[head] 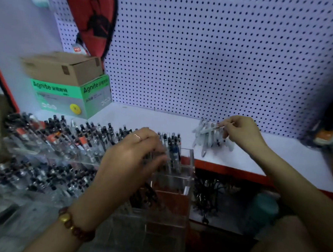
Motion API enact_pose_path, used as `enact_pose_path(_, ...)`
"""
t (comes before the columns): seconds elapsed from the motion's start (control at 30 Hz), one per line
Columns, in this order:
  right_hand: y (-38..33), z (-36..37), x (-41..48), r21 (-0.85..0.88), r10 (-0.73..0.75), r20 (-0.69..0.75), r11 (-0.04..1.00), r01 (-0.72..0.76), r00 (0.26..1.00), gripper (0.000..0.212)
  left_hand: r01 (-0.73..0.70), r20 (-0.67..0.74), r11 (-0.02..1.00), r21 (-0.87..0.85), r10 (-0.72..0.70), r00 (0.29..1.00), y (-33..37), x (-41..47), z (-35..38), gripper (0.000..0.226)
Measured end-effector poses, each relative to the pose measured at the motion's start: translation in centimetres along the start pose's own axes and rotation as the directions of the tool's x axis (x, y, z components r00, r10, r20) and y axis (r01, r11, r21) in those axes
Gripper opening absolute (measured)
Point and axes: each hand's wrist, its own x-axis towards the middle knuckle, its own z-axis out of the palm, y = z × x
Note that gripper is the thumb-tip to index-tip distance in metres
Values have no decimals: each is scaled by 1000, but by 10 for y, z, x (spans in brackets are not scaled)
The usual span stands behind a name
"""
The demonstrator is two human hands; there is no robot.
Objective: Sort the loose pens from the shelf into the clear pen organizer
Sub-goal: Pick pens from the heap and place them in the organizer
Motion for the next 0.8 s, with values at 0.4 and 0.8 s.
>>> enact_pose_path(0.4, 47, 58, 70, -254, 364, 116, 910, -327, 924, 72, 155, 138, 978, -138, -136, 981, -9, 102, 46, 18)
enact_pose_path(0.8, 57, 58, 93, -232, 377, 8, 902, -365, 926, 66, 198, 245, 978, -59, -178, 953, -5, 120, 65, 17)
